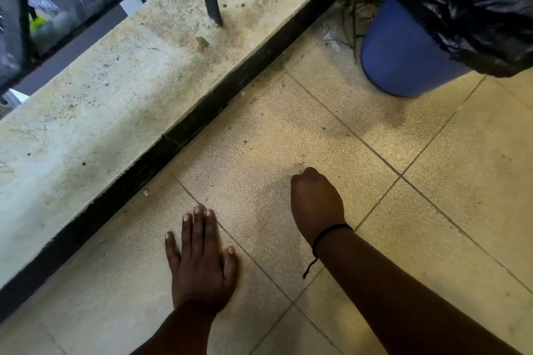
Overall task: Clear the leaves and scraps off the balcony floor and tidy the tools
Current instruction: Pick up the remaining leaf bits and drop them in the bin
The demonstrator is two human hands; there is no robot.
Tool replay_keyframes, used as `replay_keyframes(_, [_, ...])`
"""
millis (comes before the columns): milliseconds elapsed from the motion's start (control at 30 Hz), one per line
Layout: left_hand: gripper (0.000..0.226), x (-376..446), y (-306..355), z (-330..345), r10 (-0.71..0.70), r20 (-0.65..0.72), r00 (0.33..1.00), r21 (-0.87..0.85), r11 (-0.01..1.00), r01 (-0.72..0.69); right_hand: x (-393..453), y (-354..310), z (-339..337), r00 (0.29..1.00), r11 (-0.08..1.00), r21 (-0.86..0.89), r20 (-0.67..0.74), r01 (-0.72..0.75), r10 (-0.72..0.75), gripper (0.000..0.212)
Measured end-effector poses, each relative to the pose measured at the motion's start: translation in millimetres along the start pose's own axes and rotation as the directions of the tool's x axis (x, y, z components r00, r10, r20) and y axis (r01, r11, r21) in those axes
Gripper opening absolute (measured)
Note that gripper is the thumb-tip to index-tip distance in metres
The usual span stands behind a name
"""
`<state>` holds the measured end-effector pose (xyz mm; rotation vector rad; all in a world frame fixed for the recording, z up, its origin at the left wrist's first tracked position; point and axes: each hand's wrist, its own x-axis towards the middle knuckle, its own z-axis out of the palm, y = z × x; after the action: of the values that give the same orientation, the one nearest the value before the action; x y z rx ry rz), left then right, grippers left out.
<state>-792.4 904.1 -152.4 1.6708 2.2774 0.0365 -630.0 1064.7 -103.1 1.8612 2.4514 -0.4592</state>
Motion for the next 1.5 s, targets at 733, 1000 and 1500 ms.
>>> replay_keyframes(733, [0.074,0,-1,0,0.006,-0.001,1.000,-0.011,1.000,-0.006,13,43,-77,0.587,-0.695,0.504,0.797,-0.513,0.145,0.032])
replay_keyframes(1000, [0.073,2,-2,4,-0.006,-0.057,0.998,-0.029,1.000,0.004,50,110,-241,0.943,-0.716,0.681,0.318,-0.152,0.102,0.039])
replay_keyframes(1500, [0.077,8,0,6,-0.012,-0.118,0.993,-0.008,1.000,0.011,93,103,-259,0.649,0.933,0.345,-0.686,-0.106,0.328,0.019])
